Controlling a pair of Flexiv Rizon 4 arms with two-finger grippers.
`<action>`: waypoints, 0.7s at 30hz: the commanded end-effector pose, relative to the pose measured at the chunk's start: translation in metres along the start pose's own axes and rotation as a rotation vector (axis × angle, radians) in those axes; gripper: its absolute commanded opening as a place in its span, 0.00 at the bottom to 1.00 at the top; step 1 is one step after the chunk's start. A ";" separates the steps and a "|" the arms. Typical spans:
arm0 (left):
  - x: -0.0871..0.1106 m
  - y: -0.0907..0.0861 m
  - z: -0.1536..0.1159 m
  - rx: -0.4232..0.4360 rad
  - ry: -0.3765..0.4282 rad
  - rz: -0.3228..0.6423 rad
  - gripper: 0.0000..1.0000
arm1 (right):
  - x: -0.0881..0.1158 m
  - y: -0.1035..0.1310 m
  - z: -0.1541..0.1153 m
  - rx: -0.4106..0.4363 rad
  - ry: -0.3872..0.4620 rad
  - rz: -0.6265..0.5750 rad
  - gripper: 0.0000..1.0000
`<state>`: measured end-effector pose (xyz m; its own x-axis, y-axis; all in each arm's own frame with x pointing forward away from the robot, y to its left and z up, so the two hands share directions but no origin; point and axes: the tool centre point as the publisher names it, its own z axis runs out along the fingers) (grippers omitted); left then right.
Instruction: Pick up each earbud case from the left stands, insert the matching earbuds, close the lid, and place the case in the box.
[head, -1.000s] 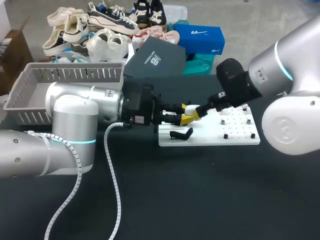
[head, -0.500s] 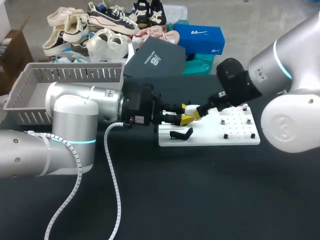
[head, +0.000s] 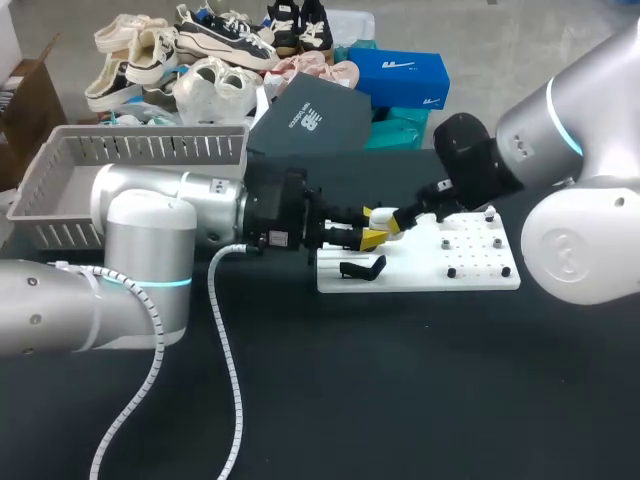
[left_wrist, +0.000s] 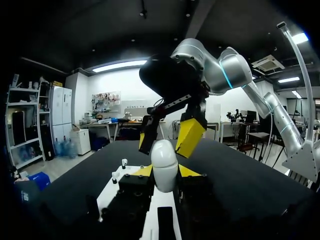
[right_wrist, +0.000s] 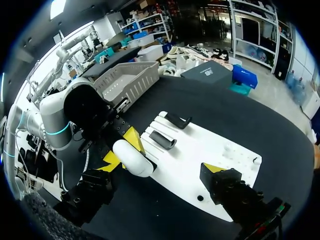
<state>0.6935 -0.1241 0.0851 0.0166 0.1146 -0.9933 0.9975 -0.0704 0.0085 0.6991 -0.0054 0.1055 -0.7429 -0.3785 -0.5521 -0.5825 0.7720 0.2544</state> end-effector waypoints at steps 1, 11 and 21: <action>0.000 0.000 0.001 0.004 -0.002 0.001 0.00 | -0.002 0.001 -0.003 0.018 -0.005 -0.001 1.00; 0.000 0.000 0.001 0.004 -0.002 0.001 0.00 | -0.025 -0.005 -0.018 0.069 -0.050 -0.037 1.00; 0.000 0.000 0.001 0.004 -0.002 0.001 0.00 | -0.031 -0.051 -0.056 0.328 -0.050 -0.094 1.00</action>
<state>0.6926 -0.1245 0.0853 0.0172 0.1134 -0.9934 0.9972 -0.0737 0.0088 0.7433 -0.0516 0.1460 -0.6742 -0.4258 -0.6034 -0.5790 0.8119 0.0740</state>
